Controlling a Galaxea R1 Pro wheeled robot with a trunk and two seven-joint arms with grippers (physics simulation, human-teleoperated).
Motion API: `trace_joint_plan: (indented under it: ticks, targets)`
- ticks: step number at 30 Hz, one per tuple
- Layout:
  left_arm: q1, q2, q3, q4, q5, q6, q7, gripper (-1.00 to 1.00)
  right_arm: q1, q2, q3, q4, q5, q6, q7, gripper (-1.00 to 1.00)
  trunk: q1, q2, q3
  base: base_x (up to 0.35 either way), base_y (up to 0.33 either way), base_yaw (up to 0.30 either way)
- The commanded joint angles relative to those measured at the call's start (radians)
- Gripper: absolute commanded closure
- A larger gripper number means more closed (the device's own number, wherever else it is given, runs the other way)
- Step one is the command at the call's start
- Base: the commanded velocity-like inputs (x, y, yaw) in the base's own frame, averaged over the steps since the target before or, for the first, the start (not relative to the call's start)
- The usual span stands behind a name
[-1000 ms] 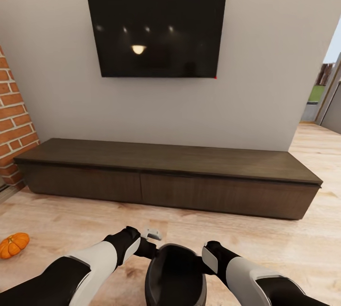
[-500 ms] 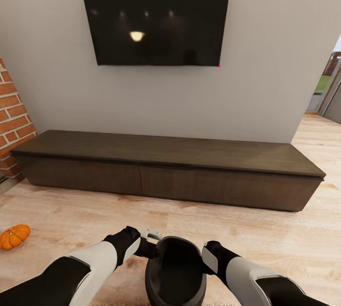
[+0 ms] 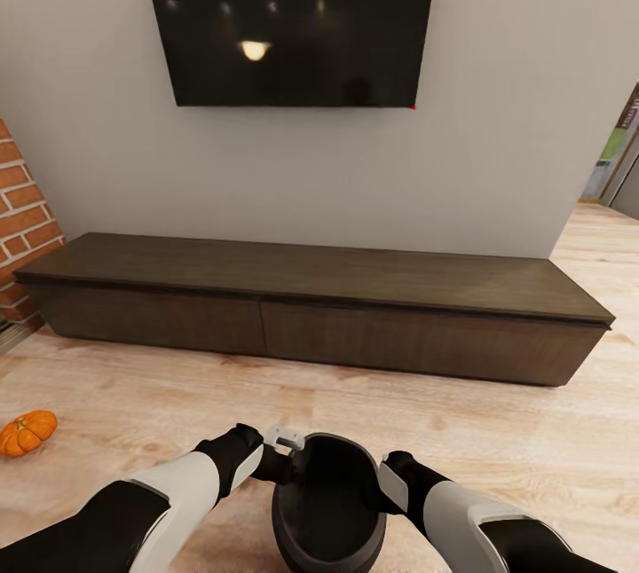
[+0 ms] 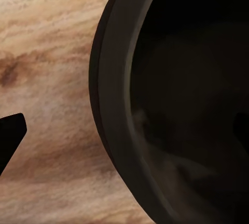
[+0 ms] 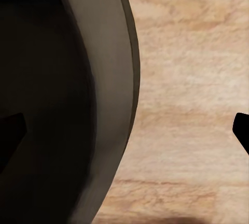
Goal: Place each of the two pumpkins and all three candles from the living room inside a cabinet in the living room (use any cabinet), then make sure every cabinet is closed, and position the cauldron so it is next to a table in the living room.
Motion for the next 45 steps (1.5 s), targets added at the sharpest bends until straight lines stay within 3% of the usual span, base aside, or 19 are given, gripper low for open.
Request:
trace_joint_plan:
  ticks: [1,28,32,38,45]
  targets:
    - [0.0,0.0,-0.008,-0.001,0.004,0.004,-0.003,-1.0,0.0,0.0,0.0,-0.002,-0.009,0.004,-0.006,-1.0,0.0,0.0,-0.001,0.0,0.0,0.0]
    - [0.0,0.0,-0.008,-0.001,0.005,0.002,-0.002,-1.0,0.0,0.0,0.0,-0.002,-0.009,0.004,-0.001,-1.0,0.0,0.0,-0.001,0.012,0.0,0.0]
    - [0.0,0.0,-0.008,-0.001,0.007,0.002,0.02,-1.0,0.0,0.0,0.0,-0.002,-0.009,0.004,0.0,-1.0,0.0,0.0,-0.001,0.0,0.0,0.0]
    - [0.0,0.0,-0.008,-0.001,0.049,-0.028,0.094,-1.0,0.0,0.0,0.0,-0.002,-0.009,0.004,0.0,-1.0,0.0,0.0,-0.001,0.0,0.0,0.0]
    - [0.0,0.0,-0.008,-0.001,0.065,-0.038,0.107,-1.0,0.0,0.0,0.0,-0.002,-0.009,0.004,0.0,-1.0,0.0,0.0,-0.001,0.0,0.0,0.0]
